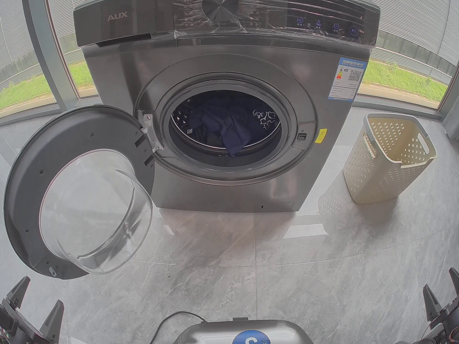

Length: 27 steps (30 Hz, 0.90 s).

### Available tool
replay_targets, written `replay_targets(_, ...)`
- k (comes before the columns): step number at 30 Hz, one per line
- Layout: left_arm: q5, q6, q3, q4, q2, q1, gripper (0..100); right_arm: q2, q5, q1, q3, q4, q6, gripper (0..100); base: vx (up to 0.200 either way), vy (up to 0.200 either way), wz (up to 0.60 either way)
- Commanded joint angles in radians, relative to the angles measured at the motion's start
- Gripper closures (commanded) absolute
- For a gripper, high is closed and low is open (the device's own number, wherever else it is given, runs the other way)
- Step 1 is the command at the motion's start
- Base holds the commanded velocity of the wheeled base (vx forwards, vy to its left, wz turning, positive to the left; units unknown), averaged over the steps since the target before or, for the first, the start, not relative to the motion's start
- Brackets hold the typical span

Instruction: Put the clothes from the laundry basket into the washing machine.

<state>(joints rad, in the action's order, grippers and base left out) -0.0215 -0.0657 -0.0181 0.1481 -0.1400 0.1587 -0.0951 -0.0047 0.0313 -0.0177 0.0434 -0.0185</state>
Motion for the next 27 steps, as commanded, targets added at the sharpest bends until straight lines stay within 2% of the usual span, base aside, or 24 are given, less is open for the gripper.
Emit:
replay_targets(1, 0.025, 0.015, 0.017, -0.056, 0.046, -0.071, 0, 0.095, 0.0, -0.03, 0.018, -0.02, 0.008, 0, 0.0, 0.0, 0.0)
replay_targets(3, 0.002, 0.015, 0.018, -0.087, 0.073, -0.137, 0, 0.095, 0.003, -0.03, 0.018, -0.02, 0.017, 0, 0.0, 0.0, 0.0)
replay_targets(6, -0.077, 0.021, 0.017, -0.093, 0.14, -0.163, 0, 0.095, 0.017, -0.025, 0.018, -0.02, 0.025, 0, 0.0, 0.0, 0.0)
replay_targets(7, -0.057, 0.023, 0.017, -0.093, 0.14, -0.163, 0, 0.095, 0.026, -0.024, 0.018, -0.019, 0.028, 0, 0.0, 0.0, 0.0)
replay_targets(8, 0.035, 0.043, 0.018, -0.116, 0.137, -0.163, 0, 0.095, 0.04, -0.027, 0.018, -0.019, 0.032, 0, 0.0, 0.0, 0.0)
replay_targets(9, 0.069, 0.053, 0.018, -0.142, 0.132, -0.163, 0, 0.095, 0.04, -0.028, 0.018, -0.017, 0.037, 0, 0.0, 0.0, 0.0)
replay_targets(10, 0.066, 0.061, 0.015, -0.165, 0.135, -0.162, 0, 0.095, 0.041, -0.028, 0.018, -0.017, 0.038, 0, 0.0, 0.0, 0.0)
replay_targets(11, 0.041, 0.072, 0.012, -0.173, 0.135, -0.162, 0, 0.095, 0.043, -0.028, 0.018, -0.019, 0.04, 0, 0.0, 0.0, 0.0)
replay_targets(12, 0.02, 0.073, 0.015, -0.159, 0.134, -0.162, 0, 0.095, 0.043, -0.028, 0.018, -0.019, 0.037, 0, 0.0, 0.0, 0.0)
replay_targets(13, 0.02, 0.072, 0.017, -0.157, 0.134, -0.162, 0, 0.095, 0.043, -0.028, 0.018, -0.019, 0.037, 0, 0.0, 0.0, 0.0)
replay_targets(14, 0.009, 0.061, 0.017, -0.15, 0.134, -0.162, 0, 0.095, 0.043, -0.025, 0.018, -0.019, 0.035, 0, 0.0, 0.0, 0.0)
replay_targets(16, 0.009, 0.058, 0.017, -0.148, 0.134, -0.162, 0, 0.095, 0.04, -0.025, 0.018, -0.019, 0.034, 0, 0.0, 0.0, 0.0)
replay_targets(22, 0.006, 0.057, 0.017, -0.148, 0.134, -0.16, 0, 0.095, 0.04, -0.027, 0.018, -0.019, 0.034, 0, -0.2, 0.0, 0.0)
replay_targets(27, 0.015, 0.046, 0.017, -0.148, 0.134, -0.162, 0, 0.095, 0.038, -0.027, 0.018, -0.019, 0.032, 0, 0.0, 0.0, 0.0)
